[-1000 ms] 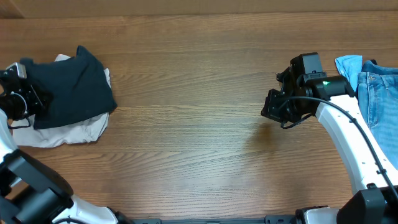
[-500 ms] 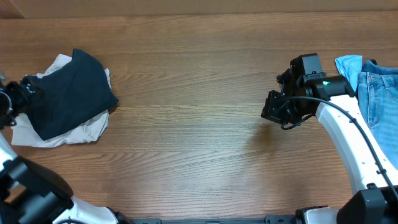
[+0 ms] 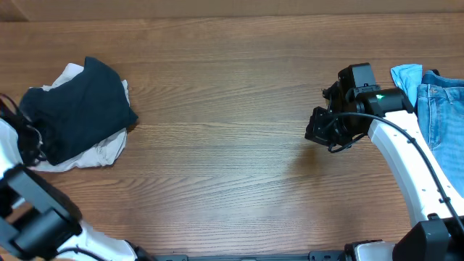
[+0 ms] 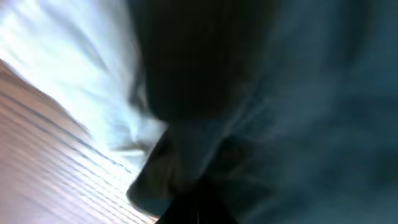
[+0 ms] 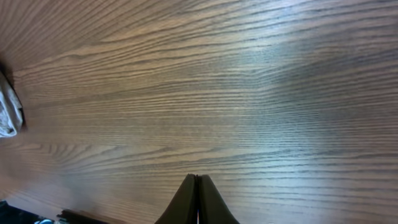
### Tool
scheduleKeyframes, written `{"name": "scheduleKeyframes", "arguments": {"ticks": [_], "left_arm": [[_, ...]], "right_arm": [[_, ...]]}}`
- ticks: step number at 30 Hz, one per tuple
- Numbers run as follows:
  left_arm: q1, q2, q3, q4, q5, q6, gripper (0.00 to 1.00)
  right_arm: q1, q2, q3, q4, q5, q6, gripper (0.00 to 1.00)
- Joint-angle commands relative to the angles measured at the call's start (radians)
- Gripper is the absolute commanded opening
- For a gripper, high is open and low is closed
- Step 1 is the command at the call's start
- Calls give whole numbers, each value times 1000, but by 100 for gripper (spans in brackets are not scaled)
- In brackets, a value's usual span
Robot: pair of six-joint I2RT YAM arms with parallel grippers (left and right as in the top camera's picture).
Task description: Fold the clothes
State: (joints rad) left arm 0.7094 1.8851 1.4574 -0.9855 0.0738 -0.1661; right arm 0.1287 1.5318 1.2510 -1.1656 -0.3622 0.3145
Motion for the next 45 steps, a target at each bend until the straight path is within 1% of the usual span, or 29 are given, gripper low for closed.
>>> {"name": "scheduleKeyframes", "arguments": {"ticks": [1, 4, 7, 8, 9, 10, 11, 12, 13, 15, 16, 18, 19, 20, 21, 23, 24, 25, 26, 27, 28, 29, 34, 45], "left_arm": [[6, 39, -8, 6, 13, -11, 4], [11, 11, 24, -37, 26, -18, 4], [10, -76, 183, -185, 97, 2, 4], [8, -105, 231, -222, 122, 18, 8], [2, -140, 285, -261, 164, 47, 16], [-16, -196, 361, -320, 256, 97, 50], [-29, -222, 391, -347, 306, 123, 57], [-62, -262, 426, -388, 364, 169, 62], [-98, -293, 441, -415, 373, 198, 64], [-194, -356, 451, -470, 361, 268, 64], [-268, -393, 451, -503, 360, 307, 63], [-379, -442, 451, -549, 336, 320, 62], [-476, -481, 451, -589, 266, 320, 62], [-539, -507, 451, -623, 204, 312, 63], [-597, -530, 449, -652, 148, 280, 68], [-682, -571, 443, -689, 62, 216, 70], [-741, -606, 431, -701, 11, 163, 72], [-779, -633, 423, -704, -16, 130, 94], [-807, -659, 415, -704, -34, 99, 100], [-822, -676, 411, -704, -49, 74, 100], [-831, -690, 409, -704, -61, 48, 100], [-834, -707, 407, -704, -63, 27, 100], [-834, -730, 407, -704, -55, 27, 100], [-834, -687, 407, -704, -56, 27, 100]], "right_arm": [[-2, -5, 14, -7, -6, 3, 4], [-2, -5, 14, -15, -6, 3, 4], [-2, -5, 14, -14, -6, 2, 4], [-2, -5, 14, -14, -6, 2, 4], [-2, -5, 14, -14, -6, 2, 4], [-2, -5, 14, -5, -7, -2, 4], [-2, -5, 14, 4, -7, -2, 4], [-2, -10, 15, 20, -16, -10, 4], [-2, -14, 20, 30, -29, -17, 4], [-2, -37, 52, 47, -77, -40, 4], [-2, -62, 82, 58, -97, -61, 4], [-2, -116, 134, 77, -96, -79, 4], [-2, -155, 165, 90, -95, -108, 4], [-2, -195, 195, 101, -88, -127, 4], [-2, -222, 212, 110, -82, -140, 4], [-2, -281, 228, 134, -49, -144, 4], [-2, -315, 228, 143, -26, -144, 4], [-2, -340, 228, 142, -5, -144, 4], [-2, -358, 228, 135, 12, -144, 22], [-2, -369, 228, 126, 21, -144, 38], [-2, -378, 228, 117, 25, -144, 60], [-2, -386, 228, 105, 25, -144, 100], [-2, -381, 228, 85, 24, -144, 100], [-2, -378, 228, 49, 24, -144, 100]]}}
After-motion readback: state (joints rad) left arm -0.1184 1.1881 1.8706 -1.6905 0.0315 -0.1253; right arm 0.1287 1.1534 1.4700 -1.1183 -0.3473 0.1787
